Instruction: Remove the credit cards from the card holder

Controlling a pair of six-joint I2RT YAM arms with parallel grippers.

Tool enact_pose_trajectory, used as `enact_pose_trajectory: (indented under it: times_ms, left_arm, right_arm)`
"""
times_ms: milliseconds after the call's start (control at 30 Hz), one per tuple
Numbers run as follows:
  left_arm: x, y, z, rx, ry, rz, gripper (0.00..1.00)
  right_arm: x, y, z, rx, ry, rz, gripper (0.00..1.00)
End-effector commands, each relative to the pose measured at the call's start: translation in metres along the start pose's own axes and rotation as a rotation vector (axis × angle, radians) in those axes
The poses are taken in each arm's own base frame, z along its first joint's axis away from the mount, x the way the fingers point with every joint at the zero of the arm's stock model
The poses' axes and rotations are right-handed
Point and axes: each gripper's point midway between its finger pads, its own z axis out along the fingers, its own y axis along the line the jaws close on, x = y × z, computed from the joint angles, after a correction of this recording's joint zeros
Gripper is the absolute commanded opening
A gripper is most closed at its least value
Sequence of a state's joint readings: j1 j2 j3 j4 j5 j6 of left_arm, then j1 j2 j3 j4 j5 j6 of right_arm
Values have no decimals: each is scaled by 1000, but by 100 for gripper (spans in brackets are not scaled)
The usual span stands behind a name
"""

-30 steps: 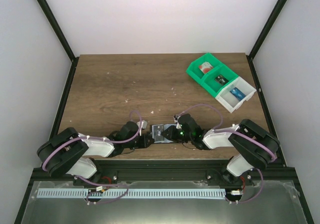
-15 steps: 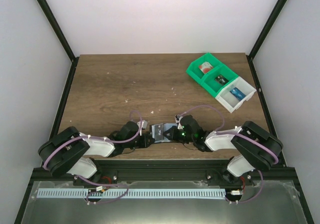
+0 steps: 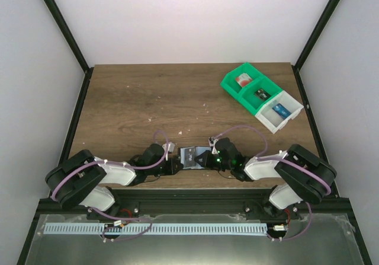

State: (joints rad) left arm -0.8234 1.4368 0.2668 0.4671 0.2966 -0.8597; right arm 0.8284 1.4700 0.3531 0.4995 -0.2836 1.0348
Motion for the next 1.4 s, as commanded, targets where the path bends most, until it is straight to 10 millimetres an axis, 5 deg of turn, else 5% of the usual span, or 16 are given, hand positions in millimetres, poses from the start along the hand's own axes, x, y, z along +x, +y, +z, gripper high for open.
enact_pose_trajectory:
  times_ms: [0, 767, 1267, 1367]
  left_arm:
    - [12, 23, -1, -76, 24, -17, 0]
    - [11, 26, 0, -92, 24, -18, 0]
    - [7, 16, -3, -56, 4, -37, 0]
    - [3, 6, -8, -24, -4, -44, 11]
  right_arm:
    - [-2, -1, -5, 0, -24, -22, 1]
    - [-11, -12, -23, 17, -71, -3, 0]
    - [-21, -18, -56, 63, -169, -11, 1]
    - [-24, -15, -62, 68, -181, -33, 0]
